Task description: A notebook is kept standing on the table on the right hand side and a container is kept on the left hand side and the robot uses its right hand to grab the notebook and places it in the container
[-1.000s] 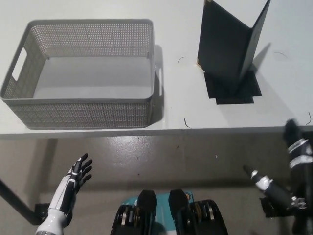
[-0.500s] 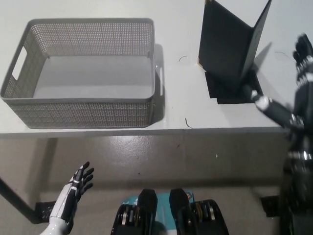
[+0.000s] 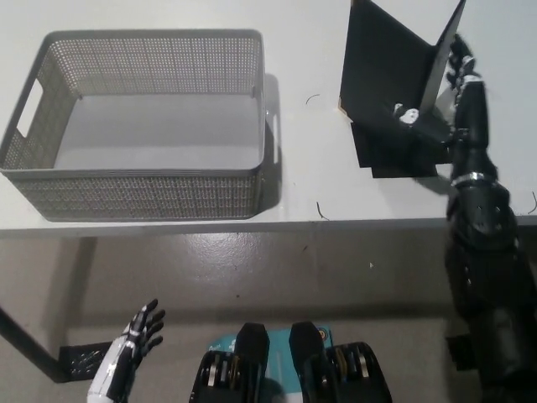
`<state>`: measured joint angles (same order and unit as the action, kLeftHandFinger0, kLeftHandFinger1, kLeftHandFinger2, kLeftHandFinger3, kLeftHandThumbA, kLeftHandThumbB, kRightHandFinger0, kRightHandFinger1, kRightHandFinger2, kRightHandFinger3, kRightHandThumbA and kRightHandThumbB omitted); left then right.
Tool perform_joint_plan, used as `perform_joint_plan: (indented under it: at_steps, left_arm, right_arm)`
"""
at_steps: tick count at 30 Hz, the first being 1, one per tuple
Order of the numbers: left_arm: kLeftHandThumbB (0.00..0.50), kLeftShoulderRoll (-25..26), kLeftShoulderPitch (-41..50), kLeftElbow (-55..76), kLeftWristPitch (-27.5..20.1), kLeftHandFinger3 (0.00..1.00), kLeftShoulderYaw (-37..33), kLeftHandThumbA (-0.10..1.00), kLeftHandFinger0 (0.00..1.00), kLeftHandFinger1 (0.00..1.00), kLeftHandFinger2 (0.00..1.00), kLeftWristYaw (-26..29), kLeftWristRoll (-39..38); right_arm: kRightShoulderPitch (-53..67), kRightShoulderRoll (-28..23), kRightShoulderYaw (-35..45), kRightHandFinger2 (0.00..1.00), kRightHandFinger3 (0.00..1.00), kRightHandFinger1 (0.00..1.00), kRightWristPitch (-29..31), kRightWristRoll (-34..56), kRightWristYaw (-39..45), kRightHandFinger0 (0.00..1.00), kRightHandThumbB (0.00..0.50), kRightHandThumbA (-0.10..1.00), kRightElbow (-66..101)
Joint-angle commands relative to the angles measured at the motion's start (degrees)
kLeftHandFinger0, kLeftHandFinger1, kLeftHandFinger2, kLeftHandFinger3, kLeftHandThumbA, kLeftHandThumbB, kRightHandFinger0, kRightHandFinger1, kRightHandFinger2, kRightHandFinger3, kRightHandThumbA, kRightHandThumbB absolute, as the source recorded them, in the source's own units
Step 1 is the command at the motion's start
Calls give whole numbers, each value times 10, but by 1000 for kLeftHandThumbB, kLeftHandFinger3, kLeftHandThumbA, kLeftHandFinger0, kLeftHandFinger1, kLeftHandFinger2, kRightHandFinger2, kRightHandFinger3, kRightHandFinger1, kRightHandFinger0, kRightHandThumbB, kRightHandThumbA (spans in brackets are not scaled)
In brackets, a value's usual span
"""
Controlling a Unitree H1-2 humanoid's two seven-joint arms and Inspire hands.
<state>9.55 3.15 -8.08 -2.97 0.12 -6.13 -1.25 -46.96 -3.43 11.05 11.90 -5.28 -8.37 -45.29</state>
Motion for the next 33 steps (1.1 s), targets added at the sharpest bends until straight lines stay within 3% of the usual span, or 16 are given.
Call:
perform_joint_plan:
  at_steps: [1, 5, 11, 14, 16, 17, 18, 19, 20, 21, 22, 24, 25, 28, 31, 33]
  left_arm:
    - [198, 2, -1, -1, -41, 1000, 2, 1000, 1000, 1000, 1000, -10, -10]
    - [208, -3, 3, -4, -49, 1000, 3, 1000, 1000, 1000, 1000, -9, -14]
    - [194, -9, -2, -14, -62, 1000, 7, 1000, 1000, 1000, 1000, -10, -22]
    - [198, -6, 0, -12, -63, 1000, 8, 1000, 1000, 1000, 1000, -10, -22]
    - [202, -6, 1, -11, -63, 1000, 8, 1000, 1000, 1000, 1000, -10, -23]
    - [195, -7, 9, -7, -64, 1000, 6, 1000, 1000, 1000, 1000, -11, -23]
    - [196, -6, 10, -7, -63, 1000, 5, 1000, 1000, 1000, 1000, -13, -25]
    - [195, -5, 10, -7, -61, 1000, 5, 1000, 1000, 1000, 1000, -17, -28]
    - [196, -1, 17, -7, -63, 1000, 4, 1000, 1000, 1000, 1000, -23, -32]
    - [197, 0, 17, -8, -65, 1000, 4, 1000, 1000, 1000, 1000, -24, -34]
    - [193, 1, 18, -9, -68, 1000, 4, 1000, 1000, 1000, 1000, -24, -33]
    - [180, 1, 17, -14, -72, 1000, 4, 1000, 1000, 1000, 1000, -24, -32]
    - [188, 1, 19, -16, -72, 1000, 5, 1000, 1000, 1000, 1000, -22, -30]
    - [174, -2, 28, -12, -72, 1000, 3, 1000, 1000, 1000, 1000, -19, -24]
    - [142, 0, 28, -15, -76, 1000, 1, 1000, 1000, 1000, 1000, -21, -21]
    - [149, 1, 27, -18, -78, 1000, 0, 1000, 1000, 1000, 1000, -21, -20]
  right_arm:
    - [-105, -13, 8, 1000, 1000, 1000, 36, 31, -20, 1000, 468, 1000, -117]
    - [-168, -12, 8, 1000, 1000, 1000, 41, 37, -33, 1000, 498, 1000, -238]
    - [-232, -4, 16, 1000, 1000, 1000, 24, 59, -24, 1000, 494, 1000, -332]
    - [-250, 9, 50, 1000, 1000, 1000, 42, 94, -46, 1000, 433, 822, -341]
    - [-258, 13, 52, 1000, 1000, 960, 48, 90, -90, 943, 435, 755, -342]
    - [-262, 17, 43, 620, 524, 586, 52, 72, -159, 665, 410, 658, -339]
    - [-266, 19, 37, 259, 201, 309, 59, 62, -193, 452, 360, 524, -335]
    - [-271, 21, 44, 163, 115, 197, 72, 69, -199, 308, 296, 360, -330]
    - [-270, 26, 52, 21, 58, 26, 85, 79, -197, 49, 206, 199, -322]
    - [-272, 27, 54, 1, 65, 1, 89, 81, -196, 2, 198, 157, -320]
    - [-276, 30, 56, 26, 245, 0, 86, 83, -201, 0, 139, 86, -314]
    - [-281, 33, 43, 27, 124, 0, 98, 68, -207, 0, 79, -87, -288]
    - [-279, 35, 41, 68, 181, 0, 104, 67, -203, 0, 67, -99, -279]
    - [-269, 40, 24, 246, 361, 0, 109, 52, -203, 0, 70, -100, -239]
    - [-262, 47, 16, 323, 412, 0, 123, 55, -191, 0, 102, -100, -186]
    - [-259, 55, 14, 349, 448, 0, 98, 55, -195, 0, 101, -100, -145]
